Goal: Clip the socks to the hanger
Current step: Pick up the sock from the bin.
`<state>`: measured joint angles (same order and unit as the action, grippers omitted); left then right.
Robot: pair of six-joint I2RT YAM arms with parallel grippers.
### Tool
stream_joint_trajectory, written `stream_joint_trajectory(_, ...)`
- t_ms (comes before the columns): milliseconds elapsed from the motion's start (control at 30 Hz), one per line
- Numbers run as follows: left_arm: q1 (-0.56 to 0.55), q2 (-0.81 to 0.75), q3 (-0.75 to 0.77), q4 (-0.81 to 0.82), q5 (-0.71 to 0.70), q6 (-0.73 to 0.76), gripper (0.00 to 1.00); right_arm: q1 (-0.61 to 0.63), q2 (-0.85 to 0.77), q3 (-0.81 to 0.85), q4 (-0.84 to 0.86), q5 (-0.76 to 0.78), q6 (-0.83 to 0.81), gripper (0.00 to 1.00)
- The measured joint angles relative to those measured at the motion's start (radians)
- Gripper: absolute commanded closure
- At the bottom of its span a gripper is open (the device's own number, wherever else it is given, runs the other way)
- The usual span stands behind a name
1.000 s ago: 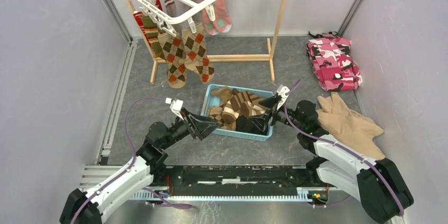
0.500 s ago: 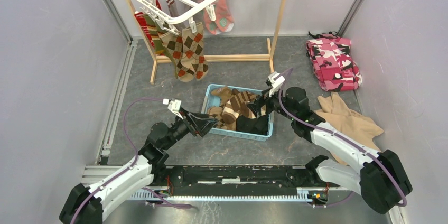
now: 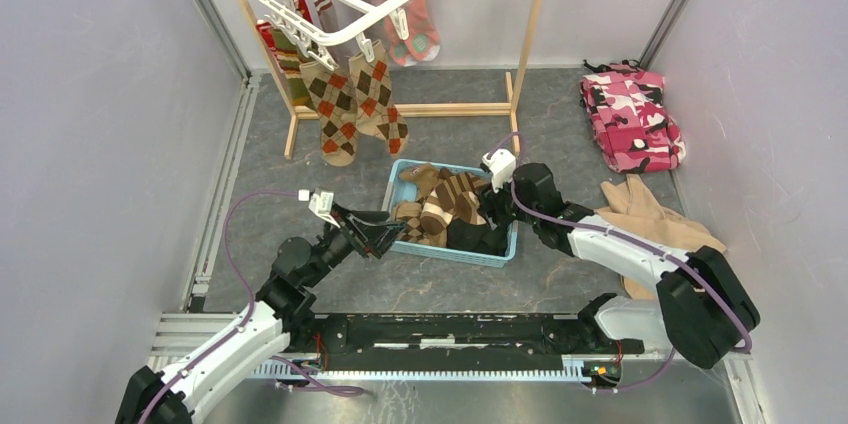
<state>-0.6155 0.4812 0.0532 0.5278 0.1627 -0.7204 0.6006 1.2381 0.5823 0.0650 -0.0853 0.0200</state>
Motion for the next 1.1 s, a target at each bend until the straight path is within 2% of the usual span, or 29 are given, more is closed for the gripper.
stream_joint_trajectory(300, 0.0, 0.0, -0.007, -0.021, -0.001, 0.0, 0.09, 0.008, 0.02, 0.001, -0.014, 0.017, -0.013, 0.99)
stream_joint_trajectory(500, 0.0, -0.006, -0.008, -0.021, 0.005, 0.0, 0.09, 0.008, -0.027, -0.006, -0.014, 0.043, -0.011, 1.0)
stream_joint_trajectory(767, 0.0, -0.013, -0.008, 0.005, 0.038, -0.001, 0.09, 0.008, -0.301, -0.008, -0.002, 0.035, -0.03, 1.0)
stream_joint_trajectory(1100, 0.0, 0.05, -0.008, 0.102, 0.089, -0.027, 0.09, 0.008, -0.388, 0.01, 0.01, -0.031, -0.034, 0.99)
